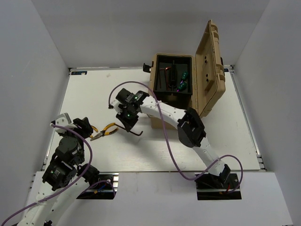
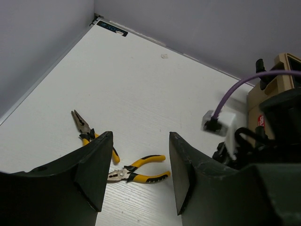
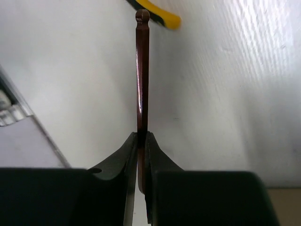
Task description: Sort the tools into containers
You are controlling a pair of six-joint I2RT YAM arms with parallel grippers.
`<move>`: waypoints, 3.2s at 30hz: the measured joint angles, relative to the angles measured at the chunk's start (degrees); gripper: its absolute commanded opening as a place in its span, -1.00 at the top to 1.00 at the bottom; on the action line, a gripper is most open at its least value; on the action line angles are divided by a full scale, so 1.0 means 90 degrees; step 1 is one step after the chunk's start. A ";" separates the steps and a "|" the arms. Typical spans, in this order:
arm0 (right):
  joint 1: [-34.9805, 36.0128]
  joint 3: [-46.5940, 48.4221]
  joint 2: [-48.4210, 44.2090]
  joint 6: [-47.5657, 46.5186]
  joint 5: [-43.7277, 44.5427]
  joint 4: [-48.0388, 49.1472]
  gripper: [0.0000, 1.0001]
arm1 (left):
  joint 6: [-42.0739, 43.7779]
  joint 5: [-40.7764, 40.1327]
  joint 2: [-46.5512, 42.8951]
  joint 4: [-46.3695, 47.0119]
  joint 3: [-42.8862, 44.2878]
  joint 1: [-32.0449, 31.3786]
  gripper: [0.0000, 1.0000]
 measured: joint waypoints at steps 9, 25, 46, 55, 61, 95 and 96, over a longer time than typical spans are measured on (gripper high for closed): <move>0.0010 0.0755 -0.1275 0.0083 -0.0267 -0.0002 1.00 | 0.0075 0.0109 0.0007 0.0061 0.0000 0.0000 -0.16; -0.1511 0.1219 -0.1897 0.0214 0.2778 0.1056 1.00 | 0.0187 0.0274 0.0049 0.0134 -0.0083 0.0000 -0.04; -0.2854 0.0495 -0.1491 0.0962 0.3415 0.1984 1.00 | 0.0250 0.0389 0.0289 0.0177 -0.0085 0.0000 -0.09; -0.3191 0.0495 -0.1256 0.1282 0.2664 0.1926 0.25 | 0.0250 0.0413 0.0323 0.0180 -0.0085 0.0000 -0.12; -0.3218 0.0495 -0.1280 0.1314 0.2249 0.1885 0.29 | 0.0250 0.0418 0.0325 0.0180 -0.0085 0.0000 -0.12; -0.1739 -0.4660 -0.5115 -0.3874 0.0663 0.1292 -0.28 | 0.0393 0.0945 0.0738 0.0274 -0.0085 -0.0002 0.03; -0.1690 -0.4663 -0.5081 -0.3905 0.0690 0.1277 -0.17 | 0.0393 0.0945 0.0736 0.0274 -0.0085 -0.0002 0.03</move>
